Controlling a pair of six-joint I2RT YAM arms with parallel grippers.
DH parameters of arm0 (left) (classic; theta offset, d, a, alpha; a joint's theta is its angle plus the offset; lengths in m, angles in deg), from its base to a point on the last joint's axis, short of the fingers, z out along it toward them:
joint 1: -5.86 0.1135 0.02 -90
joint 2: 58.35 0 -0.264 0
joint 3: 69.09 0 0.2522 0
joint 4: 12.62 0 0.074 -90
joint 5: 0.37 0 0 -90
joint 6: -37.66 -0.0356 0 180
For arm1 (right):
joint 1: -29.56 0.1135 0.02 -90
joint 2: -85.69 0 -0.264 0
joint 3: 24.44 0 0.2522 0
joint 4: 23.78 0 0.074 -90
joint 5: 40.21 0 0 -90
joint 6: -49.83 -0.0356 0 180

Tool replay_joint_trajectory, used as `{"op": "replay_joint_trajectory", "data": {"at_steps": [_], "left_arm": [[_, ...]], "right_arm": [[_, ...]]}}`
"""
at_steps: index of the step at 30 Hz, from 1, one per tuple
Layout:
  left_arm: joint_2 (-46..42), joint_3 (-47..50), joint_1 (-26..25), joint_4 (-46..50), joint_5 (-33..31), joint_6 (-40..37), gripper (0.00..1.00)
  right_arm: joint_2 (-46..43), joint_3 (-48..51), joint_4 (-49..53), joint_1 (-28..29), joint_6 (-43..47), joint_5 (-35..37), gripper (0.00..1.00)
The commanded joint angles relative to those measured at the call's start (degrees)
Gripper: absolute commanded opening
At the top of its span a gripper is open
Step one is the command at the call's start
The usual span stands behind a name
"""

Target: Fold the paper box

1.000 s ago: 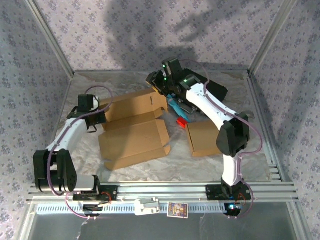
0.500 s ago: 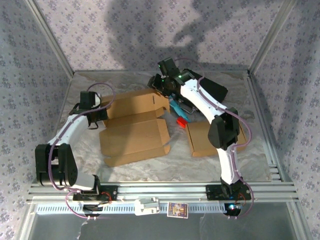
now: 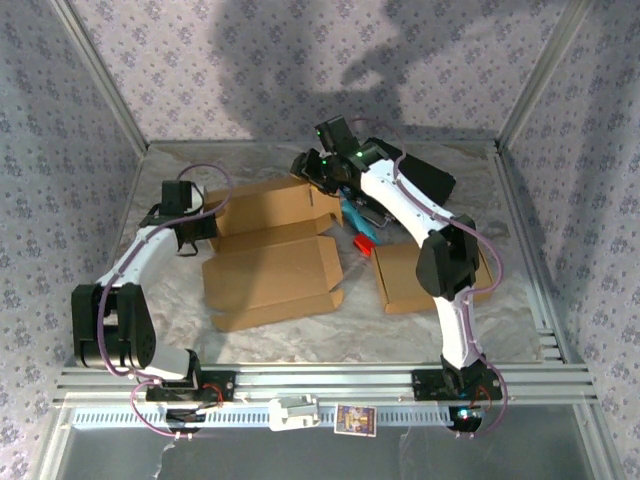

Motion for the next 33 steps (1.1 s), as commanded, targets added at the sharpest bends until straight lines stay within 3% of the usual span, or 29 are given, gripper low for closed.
{"op": "replay_joint_trajectory", "data": {"at_steps": [1, 6, 10, 15, 22, 26, 30, 33], "left_arm": [[1.12, -2.38, -0.28, -0.71, 2.3, 0.05, 0.0], [1.98, -4.68, -0.19, 1.82, 1.89, 1.0, 0.0], [2.2, -6.99, -0.17, 3.82, 1.85, 2.95, 0.0], [3.21, -10.96, 0.13, 6.06, 3.98, 4.36, 0.0], [6.21, -16.49, 0.15, 9.27, 6.26, 3.43, 0.0], [7.27, -17.92, 0.41, 10.27, 8.27, 1.31, 0.0], [8.19, -18.62, 2.02, 8.68, 16.71, 1.41, 0.0], [9.41, -20.08, 2.62, 8.52, 22.05, -0.21, 0.0]], "right_arm": [[-0.43, -0.19, -3.92, 0.39, -3.68, -3.11, 0.52], [-4.03, 1.27, -2.94, -0.74, -2.23, -0.61, 0.52], [-12.32, 10.76, -4.43, -1.29, 0.32, 4.75, 0.52], [-21.07, 23.25, -9.44, -0.43, 5.0, 5.95, 0.41], [-26.07, 31.14, -11.34, -2.48, 10.37, 6.63, 0.33], [-31.5, 35.38, -15.91, -7.1, 15.6, 3.33, 0.33], [-33.22, 34.65, -15.3, -12.22, 24.93, -2.59, 0.35], [-33.22, 36.04, -20.04, -17.61, 28.53, -14.38, 0.36]]}}
